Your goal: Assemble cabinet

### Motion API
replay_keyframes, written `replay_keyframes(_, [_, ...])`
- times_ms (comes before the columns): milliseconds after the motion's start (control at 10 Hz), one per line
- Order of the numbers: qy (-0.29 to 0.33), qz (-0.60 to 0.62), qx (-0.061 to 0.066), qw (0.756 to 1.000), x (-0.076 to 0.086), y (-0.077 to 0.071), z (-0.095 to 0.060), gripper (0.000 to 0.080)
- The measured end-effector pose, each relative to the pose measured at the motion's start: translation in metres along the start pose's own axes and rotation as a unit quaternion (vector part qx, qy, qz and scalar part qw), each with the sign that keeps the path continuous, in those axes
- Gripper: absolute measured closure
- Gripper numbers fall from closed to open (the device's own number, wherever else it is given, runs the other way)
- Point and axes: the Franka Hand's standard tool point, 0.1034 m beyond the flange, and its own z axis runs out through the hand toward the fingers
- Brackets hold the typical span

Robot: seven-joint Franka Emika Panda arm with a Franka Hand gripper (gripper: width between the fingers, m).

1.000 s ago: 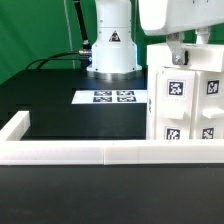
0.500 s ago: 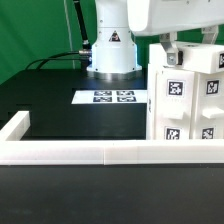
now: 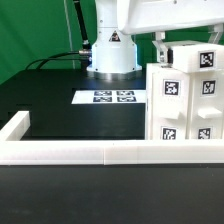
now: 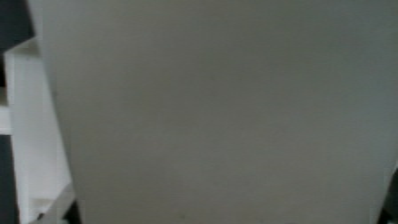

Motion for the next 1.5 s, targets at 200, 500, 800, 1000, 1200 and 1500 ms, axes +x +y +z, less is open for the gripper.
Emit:
replay_keyframes(200, [0.006, 0.085, 0.000, 0.996, 0.0009, -0.0010, -0.0001, 0.0259])
replay_keyframes(500, [0.010, 0.202, 0.000, 0.979, 0.0001, -0.0001, -0.0008, 0.0259])
replay_keyframes(800, [0.010, 0.275, 0.000, 0.962, 0.0002, 0.0021, -0.0013, 0.0259])
replay_keyframes(1000, [0.010, 0.330, 0.000, 0.944, 0.0001, 0.0031, -0.0017, 0.0259])
replay_keyframes(1200, [0.008, 0.377, 0.000, 0.926, -0.0005, 0.0036, -0.0018, 0.0259])
replay_keyframes(1500, [0.007, 0.515, 0.001, 0.857, -0.0053, 0.0049, -0.0036, 0.0258])
